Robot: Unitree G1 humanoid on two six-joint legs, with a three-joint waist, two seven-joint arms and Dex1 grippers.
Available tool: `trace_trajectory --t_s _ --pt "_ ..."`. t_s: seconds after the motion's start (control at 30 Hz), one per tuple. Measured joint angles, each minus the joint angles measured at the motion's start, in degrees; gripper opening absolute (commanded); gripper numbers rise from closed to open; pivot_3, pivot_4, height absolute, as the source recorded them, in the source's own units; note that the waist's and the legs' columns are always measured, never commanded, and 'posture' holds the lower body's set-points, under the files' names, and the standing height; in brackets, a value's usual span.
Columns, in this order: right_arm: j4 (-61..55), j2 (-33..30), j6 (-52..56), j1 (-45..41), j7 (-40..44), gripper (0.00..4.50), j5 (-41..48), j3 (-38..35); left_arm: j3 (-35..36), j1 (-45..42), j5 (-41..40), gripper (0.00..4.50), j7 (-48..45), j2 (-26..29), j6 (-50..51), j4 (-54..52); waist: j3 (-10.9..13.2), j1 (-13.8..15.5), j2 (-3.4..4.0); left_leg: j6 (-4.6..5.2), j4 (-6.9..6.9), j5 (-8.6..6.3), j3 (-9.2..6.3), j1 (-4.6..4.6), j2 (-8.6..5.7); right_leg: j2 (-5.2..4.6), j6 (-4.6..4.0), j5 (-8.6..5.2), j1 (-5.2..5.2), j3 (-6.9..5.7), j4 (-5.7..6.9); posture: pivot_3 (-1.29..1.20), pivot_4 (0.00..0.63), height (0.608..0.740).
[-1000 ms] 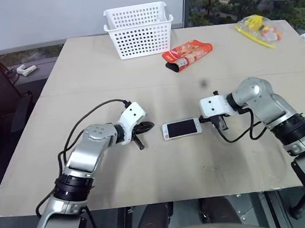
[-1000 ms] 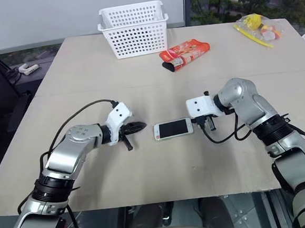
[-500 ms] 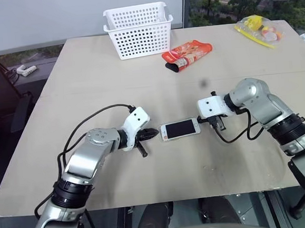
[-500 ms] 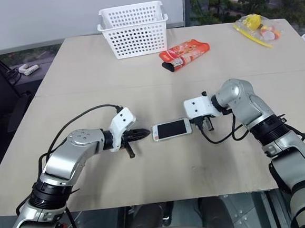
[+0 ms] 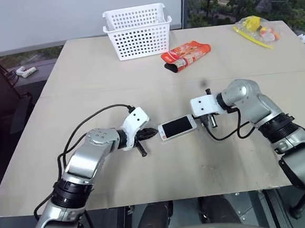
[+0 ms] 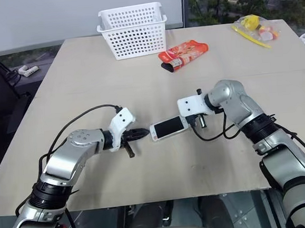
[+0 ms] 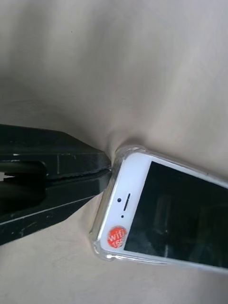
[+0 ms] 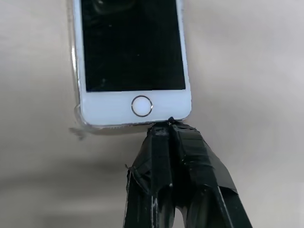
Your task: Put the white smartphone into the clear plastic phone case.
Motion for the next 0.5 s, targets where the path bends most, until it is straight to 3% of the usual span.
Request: trace_trajectory --t_s 0.3,0.5 --pt "1.4 1.3 -2.1 0.2 -4.3 0.02 -2.2 -0.2 0.1 0.0 0.1 0.0 -0.1 -0.1 -1.2 1.1 0.0 -0.1 0.01 -0.05 -0.01 0.03 -0.01 0.09 0.01 0.02 -0.04 0.03 0.01 0.0 0.03 0.0 0.15 0.74" --pt "-2.2 0.4 -2.4 2.1 -8.0 0.02 4.0 -7.6 1.1 0.6 -0.8 0.0 -0.2 -0.4 -3.9 1.2 0.0 0.3 0.0 -0.12 -0.01 0.07 -0.09 -0.14 0.0 -0.02 -0.04 0.03 -0.07 -0.03 -0.04 0.0 0.15 0.74"
